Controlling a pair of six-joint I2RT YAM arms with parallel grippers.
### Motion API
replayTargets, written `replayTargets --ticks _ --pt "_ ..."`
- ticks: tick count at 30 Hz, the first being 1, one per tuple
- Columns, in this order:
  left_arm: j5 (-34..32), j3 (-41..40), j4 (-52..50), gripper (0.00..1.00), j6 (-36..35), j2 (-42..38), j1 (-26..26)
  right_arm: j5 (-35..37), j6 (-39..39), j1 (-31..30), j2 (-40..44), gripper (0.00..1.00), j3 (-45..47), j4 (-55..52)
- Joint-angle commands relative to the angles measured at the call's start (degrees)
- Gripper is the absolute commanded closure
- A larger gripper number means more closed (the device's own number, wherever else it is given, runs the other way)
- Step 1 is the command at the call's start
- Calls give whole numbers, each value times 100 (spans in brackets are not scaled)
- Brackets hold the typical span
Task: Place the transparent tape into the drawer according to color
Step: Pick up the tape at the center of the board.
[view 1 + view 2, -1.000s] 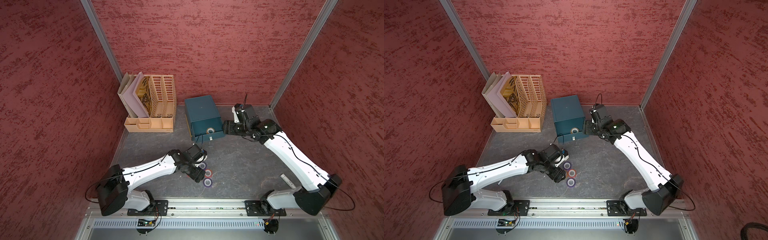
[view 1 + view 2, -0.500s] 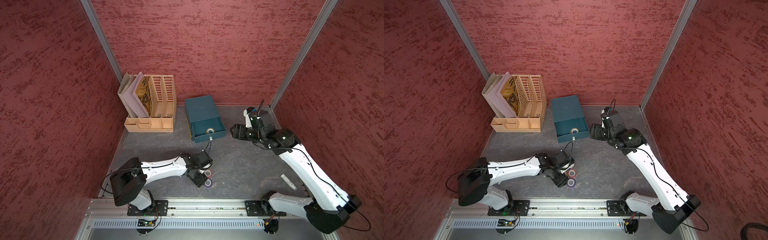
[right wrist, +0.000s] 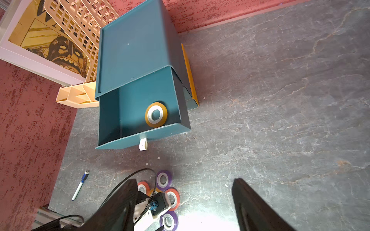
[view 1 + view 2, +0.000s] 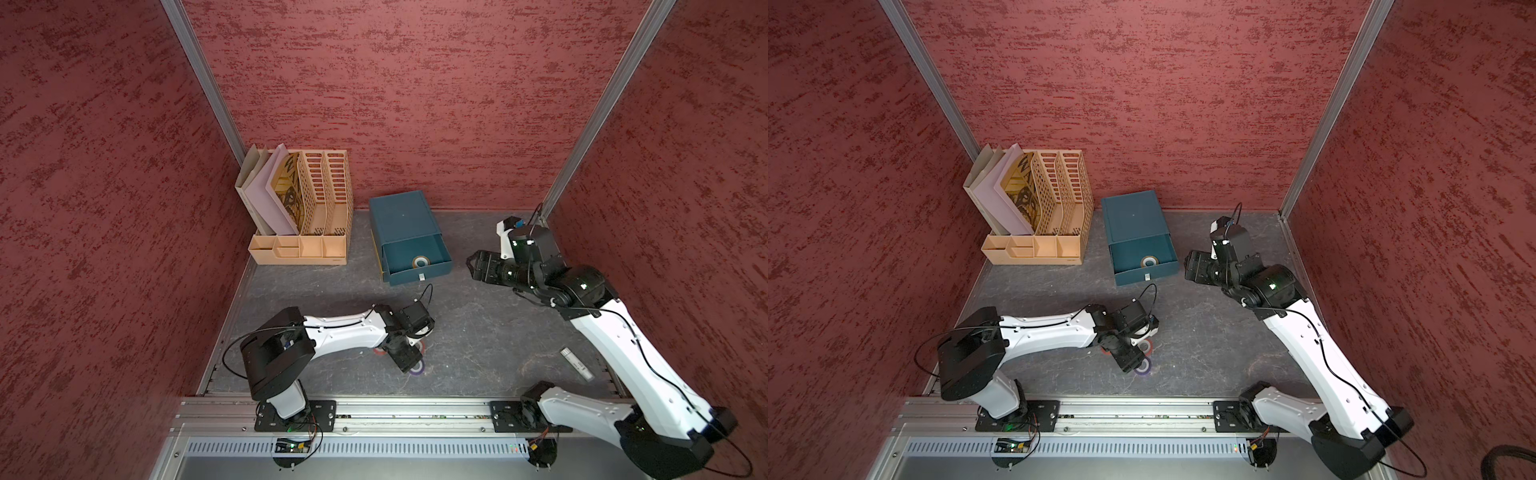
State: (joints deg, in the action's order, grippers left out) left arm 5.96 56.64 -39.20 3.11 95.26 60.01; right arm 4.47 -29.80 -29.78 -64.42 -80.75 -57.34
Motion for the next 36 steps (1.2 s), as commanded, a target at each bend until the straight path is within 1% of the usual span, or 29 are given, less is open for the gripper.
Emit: replayTargets --ticks 1,7,11,17,22,28,36 --pt "132 135 -140 30 -96 113 -58 151 -68 54 104 20 15 -93" --pt "387 154 -441 31 -144 193 -129 133 -78 64 114 19 -1 -84" --pt "471 169 -538 37 -162 212 -169 133 -83 67 106 19 -20 -73" --pt "480 173 -731 42 -55 237 -200 124 -102 60 132 19 -46 -84" --pt "243 207 -757 50 115 386 -192 116 -139 60 162 19 -28 -45" --pt "-62 -19 -574 59 453 292 -121 155 -200 65 296 19 55 -49" --pt "-367 6 -630 62 661 549 146 151 -237 66 343 19 121 -14"
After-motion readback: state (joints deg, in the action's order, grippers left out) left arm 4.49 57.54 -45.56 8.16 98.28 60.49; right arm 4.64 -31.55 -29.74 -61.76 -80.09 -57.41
